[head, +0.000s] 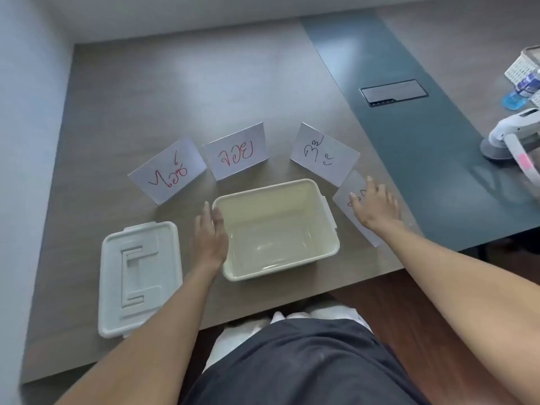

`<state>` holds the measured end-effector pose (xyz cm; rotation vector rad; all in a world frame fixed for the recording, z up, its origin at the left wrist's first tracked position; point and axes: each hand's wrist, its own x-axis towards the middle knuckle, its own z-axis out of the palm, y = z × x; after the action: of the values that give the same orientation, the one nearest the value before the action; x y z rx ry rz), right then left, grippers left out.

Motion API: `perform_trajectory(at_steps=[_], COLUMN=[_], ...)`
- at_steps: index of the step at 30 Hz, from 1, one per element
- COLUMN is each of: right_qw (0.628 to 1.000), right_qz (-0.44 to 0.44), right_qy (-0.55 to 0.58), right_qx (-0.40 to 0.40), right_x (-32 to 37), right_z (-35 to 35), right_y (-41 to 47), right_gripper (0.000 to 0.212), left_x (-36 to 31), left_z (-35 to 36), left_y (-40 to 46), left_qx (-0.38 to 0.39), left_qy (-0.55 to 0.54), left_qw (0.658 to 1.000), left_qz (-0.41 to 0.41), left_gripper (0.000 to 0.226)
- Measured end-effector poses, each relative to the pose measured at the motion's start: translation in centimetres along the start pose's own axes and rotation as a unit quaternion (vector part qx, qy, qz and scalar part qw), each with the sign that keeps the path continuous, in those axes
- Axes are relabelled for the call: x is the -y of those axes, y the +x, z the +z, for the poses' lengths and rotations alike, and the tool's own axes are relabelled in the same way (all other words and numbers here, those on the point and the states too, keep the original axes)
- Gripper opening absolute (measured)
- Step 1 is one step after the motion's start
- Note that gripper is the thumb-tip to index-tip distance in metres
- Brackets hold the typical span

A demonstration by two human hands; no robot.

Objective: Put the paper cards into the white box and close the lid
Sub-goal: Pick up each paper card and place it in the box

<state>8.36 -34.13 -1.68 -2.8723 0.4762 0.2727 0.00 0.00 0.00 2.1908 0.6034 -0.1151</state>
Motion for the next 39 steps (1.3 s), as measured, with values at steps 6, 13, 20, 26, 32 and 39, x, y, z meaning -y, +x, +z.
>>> perform_trajectory(at_steps=[6, 13, 20, 26, 32, 39], right_qw=[1.000, 0.998, 0.997, 0.995, 0.988, 0.956], right_qz=[-0.014, -0.009, -0.041, -0.090, -0.145, -0.248], right_qy=[-0.023, 0.035, 0.047, 0.038, 0.001, -0.011], right_qx=[0.014, 0.054, 0.038, 0.001, -0.061, -0.159], right_x=[0.1, 0.3, 1.6, 4.9, 9.3, 14.8], right_z=[-0.3, -1.5, -1.9, -3.3, -6.4, -10.2], right_y=[-0.3, -0.1, -0.8, -0.9, -0.6, -0.6], right_gripper=[0.048, 0.036, 0.033, 0.035, 0.028, 0.041], left_x=[0.8, 0.2, 0.0, -0.5, -1.2, -1.5], left_z=[1.3, 1.3, 1.9, 2.0, 1.8, 1.8], left_y=[-0.6, 1.3, 3.6, 5.1, 6.3, 7.2], left_qx=[0.001, 0.015, 0.001, -0.006, 0.001, 0.009], left_qy=[-0.109, -0.130, -0.151, -0.157, -0.164, -0.185], left_qw=[0.994, 0.991, 0.988, 0.987, 0.985, 0.982], left_qz=[0.001, 0.006, 0.012, 0.033, 0.049, 0.045], left_gripper=[0.054, 0.054, 0.053, 0.052, 0.051, 0.052])
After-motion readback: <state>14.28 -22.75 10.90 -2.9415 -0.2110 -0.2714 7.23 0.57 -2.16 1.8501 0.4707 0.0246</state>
